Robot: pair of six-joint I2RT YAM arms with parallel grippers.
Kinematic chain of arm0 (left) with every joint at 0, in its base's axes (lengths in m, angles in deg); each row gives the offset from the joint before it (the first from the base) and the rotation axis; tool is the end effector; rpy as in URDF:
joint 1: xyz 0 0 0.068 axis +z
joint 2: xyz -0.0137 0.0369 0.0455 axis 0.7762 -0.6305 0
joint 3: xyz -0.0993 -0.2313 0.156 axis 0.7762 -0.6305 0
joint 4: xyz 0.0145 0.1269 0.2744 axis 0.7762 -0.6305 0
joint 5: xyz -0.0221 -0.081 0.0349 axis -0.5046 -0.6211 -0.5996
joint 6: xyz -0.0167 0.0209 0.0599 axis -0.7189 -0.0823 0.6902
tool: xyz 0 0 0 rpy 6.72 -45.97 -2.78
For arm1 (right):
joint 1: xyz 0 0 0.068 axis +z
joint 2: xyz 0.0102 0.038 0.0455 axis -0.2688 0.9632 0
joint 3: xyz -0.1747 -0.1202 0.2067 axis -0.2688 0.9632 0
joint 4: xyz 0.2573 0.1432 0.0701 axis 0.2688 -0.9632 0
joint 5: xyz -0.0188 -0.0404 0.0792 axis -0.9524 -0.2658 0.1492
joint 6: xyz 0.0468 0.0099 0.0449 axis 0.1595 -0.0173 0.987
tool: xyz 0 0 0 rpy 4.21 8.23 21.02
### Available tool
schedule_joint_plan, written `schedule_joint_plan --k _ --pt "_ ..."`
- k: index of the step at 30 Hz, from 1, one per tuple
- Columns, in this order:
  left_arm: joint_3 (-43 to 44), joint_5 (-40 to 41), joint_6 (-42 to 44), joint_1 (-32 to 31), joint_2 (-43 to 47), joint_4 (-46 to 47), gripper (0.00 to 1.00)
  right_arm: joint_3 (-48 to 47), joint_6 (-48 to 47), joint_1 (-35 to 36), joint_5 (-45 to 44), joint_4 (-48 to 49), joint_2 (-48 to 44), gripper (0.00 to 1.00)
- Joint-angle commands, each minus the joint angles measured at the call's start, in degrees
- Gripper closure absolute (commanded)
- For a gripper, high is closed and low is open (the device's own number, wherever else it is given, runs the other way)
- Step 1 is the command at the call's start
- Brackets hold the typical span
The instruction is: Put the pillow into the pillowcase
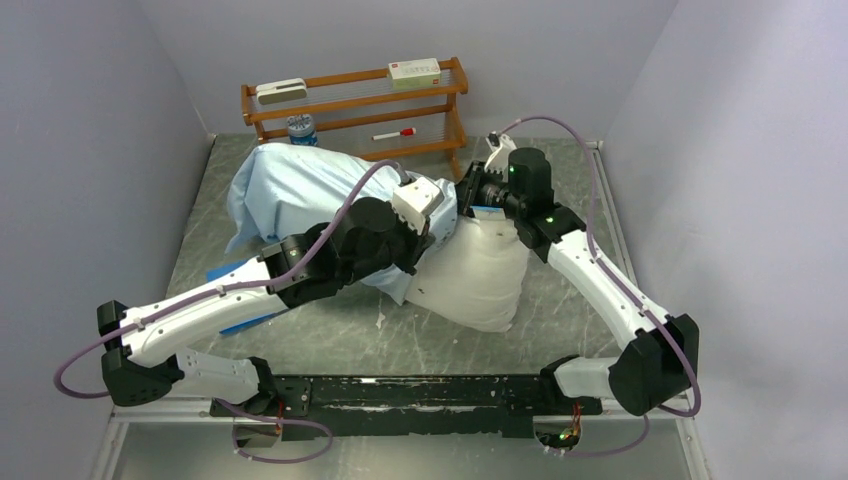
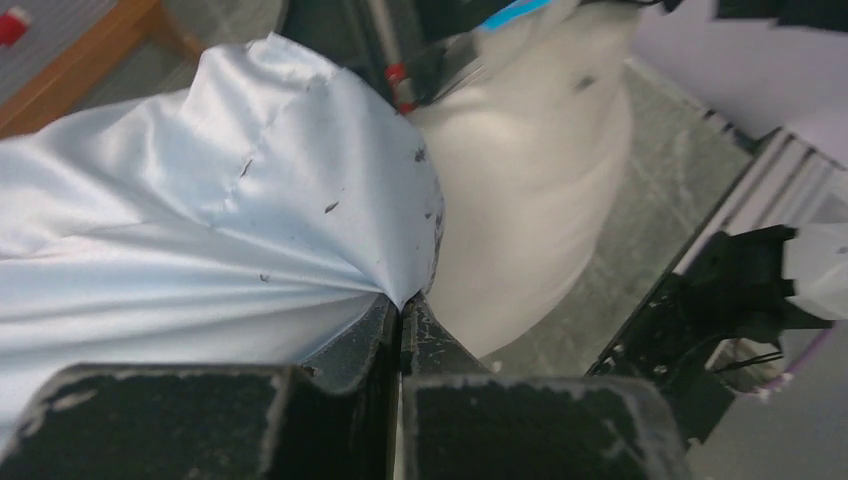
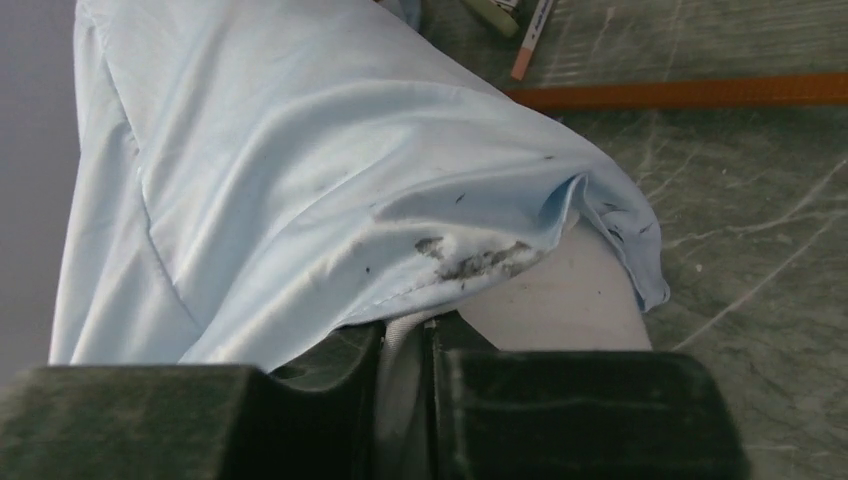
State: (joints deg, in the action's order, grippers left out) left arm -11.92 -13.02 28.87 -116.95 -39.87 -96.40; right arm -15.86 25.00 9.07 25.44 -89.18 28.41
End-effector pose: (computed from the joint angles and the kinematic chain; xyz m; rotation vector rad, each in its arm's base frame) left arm 0.1486 -0.2964 0.4288 0.7154 1.8401 -0.6068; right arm 0.3108 0.1640 0.3546 -0.1722 2.0259 0.9958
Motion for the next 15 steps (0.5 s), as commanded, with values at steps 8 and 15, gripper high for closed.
schedule_joint_plan --k 8,15 --pt "8.1 -17.8 -3.3 -1.0 -2.4 13.1 0.95 2.2 13.2 1.4 13.6 12.7 -1.2 1.00" --pt "8.8 -19.8 -6.8 -1.0 5.0 14.7 0.95 7.3 24.3 1.6 23.5 19.9 -8.0 1.00"
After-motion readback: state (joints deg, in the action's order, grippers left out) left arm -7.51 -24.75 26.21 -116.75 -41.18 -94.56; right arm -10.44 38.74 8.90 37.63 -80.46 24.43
